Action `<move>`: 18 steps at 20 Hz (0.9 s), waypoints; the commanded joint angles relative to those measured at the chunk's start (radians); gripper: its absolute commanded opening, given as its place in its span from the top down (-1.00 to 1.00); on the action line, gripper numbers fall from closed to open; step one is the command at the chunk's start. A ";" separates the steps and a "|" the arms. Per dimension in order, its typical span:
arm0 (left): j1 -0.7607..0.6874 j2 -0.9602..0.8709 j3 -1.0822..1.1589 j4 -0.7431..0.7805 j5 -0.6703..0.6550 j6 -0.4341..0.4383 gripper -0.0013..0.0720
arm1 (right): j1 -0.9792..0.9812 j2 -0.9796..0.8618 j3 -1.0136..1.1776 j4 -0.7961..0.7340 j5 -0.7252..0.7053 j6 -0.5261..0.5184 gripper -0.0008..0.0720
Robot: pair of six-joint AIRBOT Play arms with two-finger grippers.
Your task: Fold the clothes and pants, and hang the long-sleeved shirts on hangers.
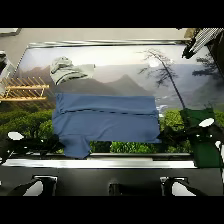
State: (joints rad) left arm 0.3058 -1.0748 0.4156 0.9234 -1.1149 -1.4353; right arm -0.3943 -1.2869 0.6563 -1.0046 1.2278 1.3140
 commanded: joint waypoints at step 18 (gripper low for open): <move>0.000 0.279 0.333 0.295 -0.494 -0.219 0.93 | 0.001 0.482 -0.078 -0.052 0.296 0.149 0.90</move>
State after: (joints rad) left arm 0.3054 -0.8745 0.7082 1.1648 -1.5085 -1.5951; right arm -0.3939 -0.9352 0.5789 -1.0176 1.4315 1.3994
